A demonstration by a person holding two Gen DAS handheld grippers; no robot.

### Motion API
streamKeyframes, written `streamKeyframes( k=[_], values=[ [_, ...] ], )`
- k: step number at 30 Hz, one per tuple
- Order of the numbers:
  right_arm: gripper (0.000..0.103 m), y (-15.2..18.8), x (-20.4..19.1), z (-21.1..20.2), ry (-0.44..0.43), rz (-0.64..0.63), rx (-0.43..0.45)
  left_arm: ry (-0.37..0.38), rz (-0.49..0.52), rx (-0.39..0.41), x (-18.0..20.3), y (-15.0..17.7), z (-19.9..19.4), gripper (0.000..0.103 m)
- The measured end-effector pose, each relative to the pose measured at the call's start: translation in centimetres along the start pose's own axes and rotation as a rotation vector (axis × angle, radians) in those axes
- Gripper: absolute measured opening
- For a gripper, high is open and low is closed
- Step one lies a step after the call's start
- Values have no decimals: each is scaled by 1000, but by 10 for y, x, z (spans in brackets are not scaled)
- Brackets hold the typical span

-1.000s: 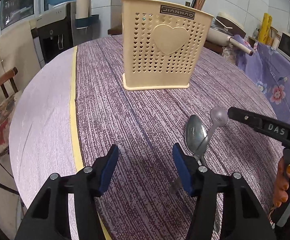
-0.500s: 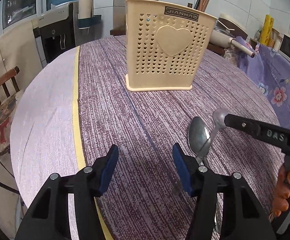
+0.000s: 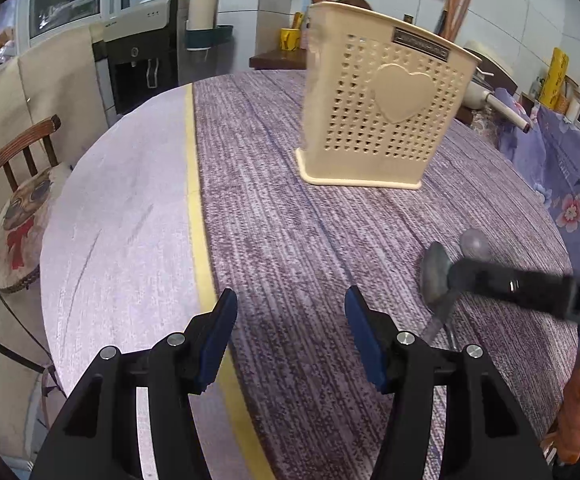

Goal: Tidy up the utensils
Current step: 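Open the right tool over the metal spoon on the cloth and grasp it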

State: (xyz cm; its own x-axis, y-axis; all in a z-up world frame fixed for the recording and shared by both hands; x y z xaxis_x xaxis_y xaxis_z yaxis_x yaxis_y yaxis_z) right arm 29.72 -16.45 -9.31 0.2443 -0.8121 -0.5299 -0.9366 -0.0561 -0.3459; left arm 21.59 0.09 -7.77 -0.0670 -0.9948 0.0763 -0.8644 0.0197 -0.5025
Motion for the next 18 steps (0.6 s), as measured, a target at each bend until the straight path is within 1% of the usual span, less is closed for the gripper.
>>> streamKeyframes(
  k=[1, 2, 5, 7, 10, 11, 12, 15, 18],
  values=[
    [39, 2, -7, 2, 19, -32, -5, -1, -9, 3, -4, -1, -1, 56],
    [39, 4, -12, 3, 19, -51, -13, -4, -17, 9, -7, -2, -3, 56],
    [39, 10, -30, 13, -21, -127, -58, -17, -42, 25, -17, -3, -8, 56],
    [39, 14, -42, 22, -3, -191, -91, -31, -68, 33, -28, -4, -11, 56],
    [39, 17, -45, 37, 5, -204, -143, -55, -114, 36, -44, -3, -15, 56],
    [39, 20, -45, 40, 17, -203, -160, -57, -124, 37, -48, -4, -15, 56],
    [40, 22, -45, 38, 30, -216, -155, -58, -130, 38, -50, -4, -16, 56],
    [42, 31, -41, 26, 120, -233, -164, -61, -138, 38, -53, -3, -17, 56],
    [42, 39, -22, 9, 157, -214, -167, -47, -129, 36, -48, -4, -16, 56]
  ],
)
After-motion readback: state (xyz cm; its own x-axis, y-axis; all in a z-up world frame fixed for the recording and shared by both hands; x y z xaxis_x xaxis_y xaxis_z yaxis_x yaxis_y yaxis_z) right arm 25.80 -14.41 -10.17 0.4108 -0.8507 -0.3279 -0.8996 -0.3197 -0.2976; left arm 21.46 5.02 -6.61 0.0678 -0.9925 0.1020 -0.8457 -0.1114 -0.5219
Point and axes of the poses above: each gripper's, at about its wrist camera, not at the fingertips, and z roughly the way its jaws point, x to its right, y to its underside, the point moved 2 cm from there along z, roughly the way its jaws point, and after that the axes turned 12 degrees about -x, right-handed, at the moved point
